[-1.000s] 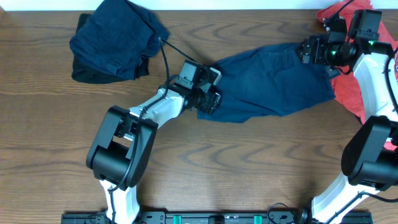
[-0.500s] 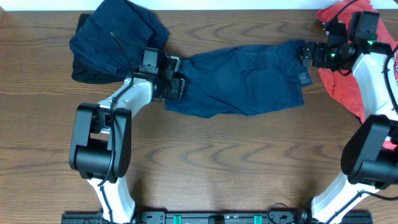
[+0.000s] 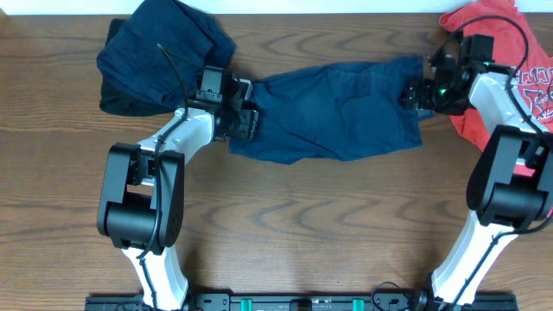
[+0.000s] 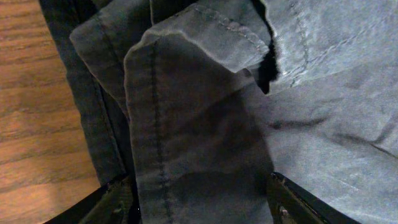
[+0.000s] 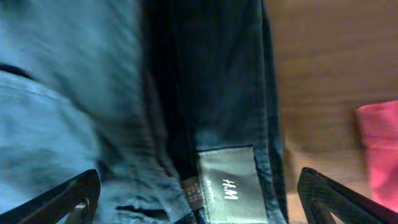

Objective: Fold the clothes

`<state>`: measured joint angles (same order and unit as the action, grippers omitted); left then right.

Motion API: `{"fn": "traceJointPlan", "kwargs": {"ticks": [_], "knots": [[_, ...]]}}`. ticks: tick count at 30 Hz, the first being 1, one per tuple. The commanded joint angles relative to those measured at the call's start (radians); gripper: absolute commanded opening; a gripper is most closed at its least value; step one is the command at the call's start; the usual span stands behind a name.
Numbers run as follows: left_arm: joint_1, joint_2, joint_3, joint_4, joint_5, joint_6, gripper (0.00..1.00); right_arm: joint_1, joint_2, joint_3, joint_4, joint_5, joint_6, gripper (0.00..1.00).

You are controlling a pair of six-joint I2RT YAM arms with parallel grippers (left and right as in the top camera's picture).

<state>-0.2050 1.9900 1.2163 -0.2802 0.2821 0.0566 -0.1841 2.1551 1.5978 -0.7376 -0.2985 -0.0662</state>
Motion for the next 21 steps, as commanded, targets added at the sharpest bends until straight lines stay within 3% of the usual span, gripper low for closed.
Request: {"fn": "traceJointPlan", "kwargs": {"ticks": [1, 4, 7, 13, 17, 19, 21], "knots": [[-0.005, 0.024, -0.006, -0.031, -0.004, 0.003, 0.71, -0.008, 0.028, 0.008, -0.018, -0.031, -0.025, 0.99], [-0.005, 0.024, -0.006, -0.03, -0.004, 0.002, 0.71, -0.007, 0.055, 0.008, -0.047, -0.058, -0.024, 0.98], [-0.005, 0.024, -0.006, -0.029, -0.004, 0.002, 0.71, -0.007, 0.084, 0.003, -0.066, -0.13, -0.025, 0.91], [-0.005, 0.024, -0.006, -0.03, -0.004, 0.002, 0.71, 0.006, 0.15, 0.001, -0.092, -0.369, -0.025, 0.71], [-0.005, 0.024, -0.006, -0.03, -0.004, 0.002, 0.71, 0.024, 0.161, 0.001, -0.109, -0.394, -0.026, 0.56], [-0.005, 0.024, -0.006, -0.03, -0.004, 0.002, 0.71, 0.027, 0.161, 0.001, -0.108, -0.393, -0.029, 0.41], [-0.005, 0.024, -0.006, -0.03, -0.004, 0.002, 0.71, 0.023, 0.16, 0.002, -0.103, -0.394, -0.029, 0.16]]}}
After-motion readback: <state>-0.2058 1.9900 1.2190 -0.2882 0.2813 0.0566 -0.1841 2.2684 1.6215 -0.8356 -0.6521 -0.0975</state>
